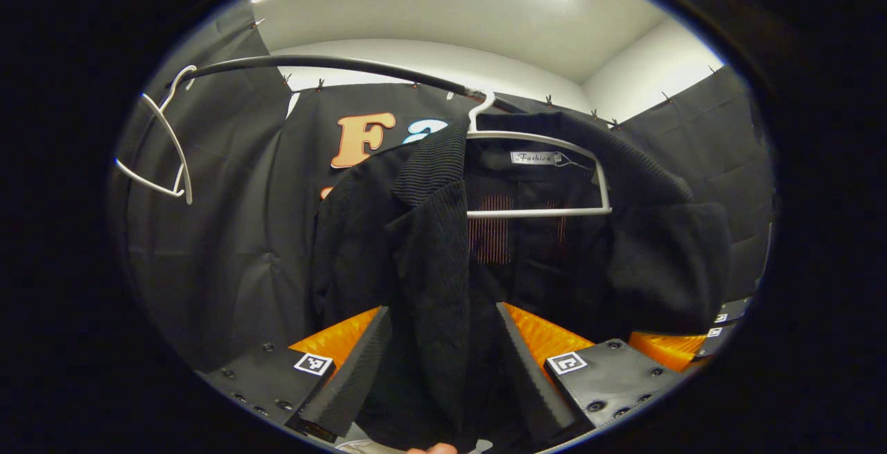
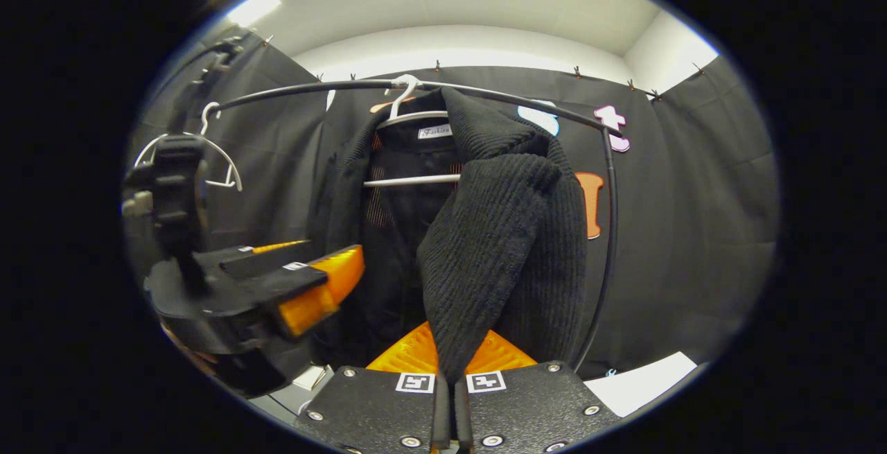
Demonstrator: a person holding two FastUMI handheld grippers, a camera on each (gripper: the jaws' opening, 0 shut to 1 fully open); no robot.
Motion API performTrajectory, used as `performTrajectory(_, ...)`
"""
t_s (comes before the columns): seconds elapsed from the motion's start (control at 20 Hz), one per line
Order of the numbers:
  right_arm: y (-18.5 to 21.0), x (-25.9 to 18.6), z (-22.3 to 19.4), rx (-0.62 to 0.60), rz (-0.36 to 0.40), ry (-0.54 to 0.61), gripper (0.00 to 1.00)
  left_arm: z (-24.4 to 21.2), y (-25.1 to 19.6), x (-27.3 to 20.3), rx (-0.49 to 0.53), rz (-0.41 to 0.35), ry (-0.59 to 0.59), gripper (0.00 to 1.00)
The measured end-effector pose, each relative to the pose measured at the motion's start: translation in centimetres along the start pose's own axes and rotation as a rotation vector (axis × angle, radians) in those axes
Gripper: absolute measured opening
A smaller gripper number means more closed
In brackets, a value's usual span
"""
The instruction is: Grasp the clothes on the hanger with both hands and then place them into the laundry hamper below.
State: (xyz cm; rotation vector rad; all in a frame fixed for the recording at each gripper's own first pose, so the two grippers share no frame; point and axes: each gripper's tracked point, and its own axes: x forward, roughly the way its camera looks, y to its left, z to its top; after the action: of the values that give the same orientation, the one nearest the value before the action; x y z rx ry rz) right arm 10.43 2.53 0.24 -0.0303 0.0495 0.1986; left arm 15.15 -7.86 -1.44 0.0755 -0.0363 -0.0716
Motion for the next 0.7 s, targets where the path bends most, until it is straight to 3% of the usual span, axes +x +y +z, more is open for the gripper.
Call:
performTrajectory(0.25, -0.4, -0.4, 0.2, 0.050, 0.034, 0.008, 0.03, -0.7, 0.7, 2.3, 0.132, 0.099, -0.021, 0.96)
performTrajectory(0.3, -0.5, -0.6, 0.4, 0.051, 0.028, 0.000, 0.03, -0.7, 0.7, 2.9, 0.136, 0.095, -0.029, 0.92)
performTrajectory(0.55, -1.1, -0.3, 0.4, 0.036, -0.067, -0.002, 0.03, -1.6, 2.5, 4.7, 0.056, 0.071, -0.030, 0.97)
performTrajectory(0.7, -1.2, 0.1, 0.4, 0.026, -0.130, 0.002, 0.04, -2.0, 3.1, 5.1, 0.015, -0.005, -0.025, 0.67)
